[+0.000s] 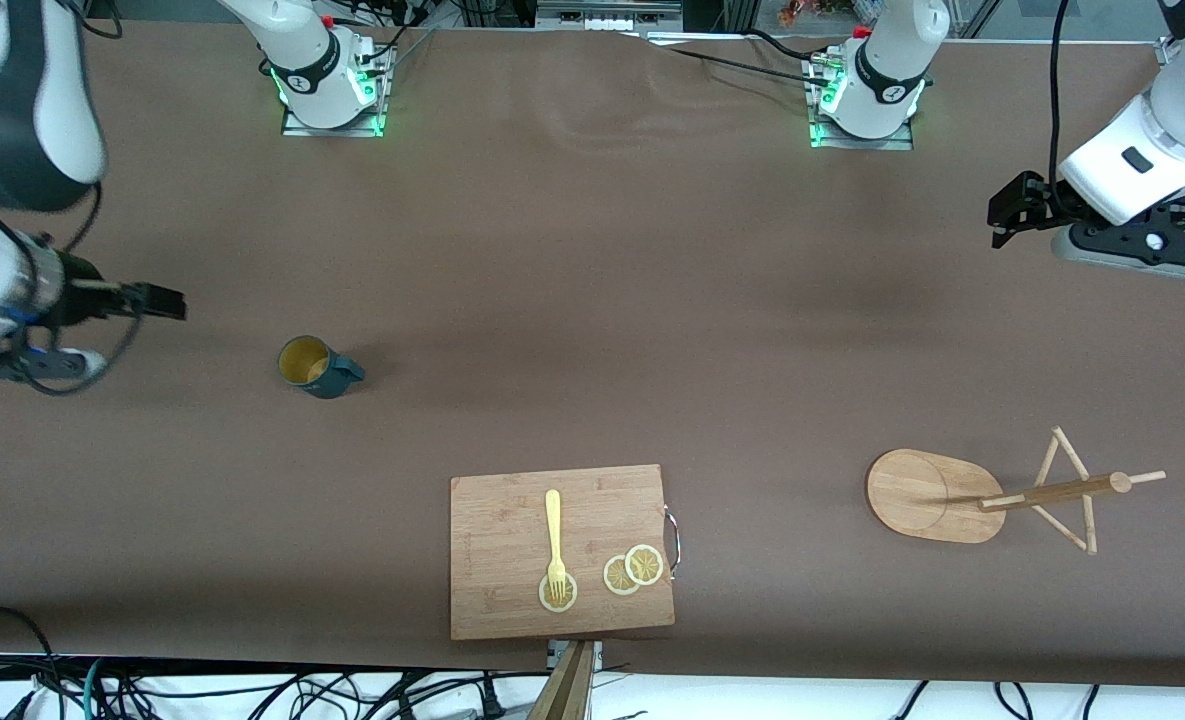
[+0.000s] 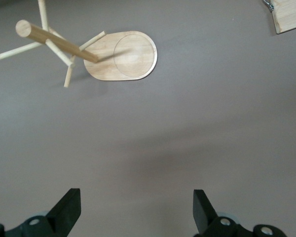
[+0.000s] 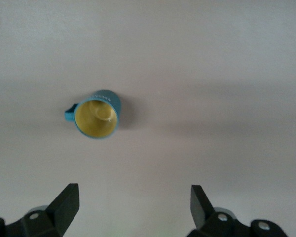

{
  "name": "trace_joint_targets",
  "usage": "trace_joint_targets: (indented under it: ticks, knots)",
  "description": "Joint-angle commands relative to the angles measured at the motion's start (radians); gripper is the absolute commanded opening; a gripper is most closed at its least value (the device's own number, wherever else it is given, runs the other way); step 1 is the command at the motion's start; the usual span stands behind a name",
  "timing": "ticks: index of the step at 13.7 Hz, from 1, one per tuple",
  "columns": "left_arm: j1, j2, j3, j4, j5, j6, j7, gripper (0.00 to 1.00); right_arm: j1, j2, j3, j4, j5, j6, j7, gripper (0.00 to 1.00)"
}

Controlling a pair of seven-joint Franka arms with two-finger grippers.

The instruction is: Pass cup and hang on rack

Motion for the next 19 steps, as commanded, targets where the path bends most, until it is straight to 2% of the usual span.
trace_joint_targets:
  ticks: [1,9,18,19]
  knots:
    - [0.002,0.031,0.005,0.022,-0.03,0.005,0.012,1.0,0.028,0.069,-0.002,-0.017,0.033,0.088,0.001,1.0]
    - [0.036,0.09,0.014,0.053,-0.04,0.017,0.012,1.0,0.038,0.094,-0.002,-0.321,0.059,0.478,0.008,1.0]
    - [0.032,0.091,0.008,0.067,-0.053,0.044,0.012,1.0,0.034,0.11,-0.002,-0.46,0.084,0.651,0.008,1.0]
    - [0.03,0.091,0.008,0.067,-0.053,0.044,0.012,1.0,0.034,0.111,-0.002,-0.471,0.084,0.666,0.008,0.96]
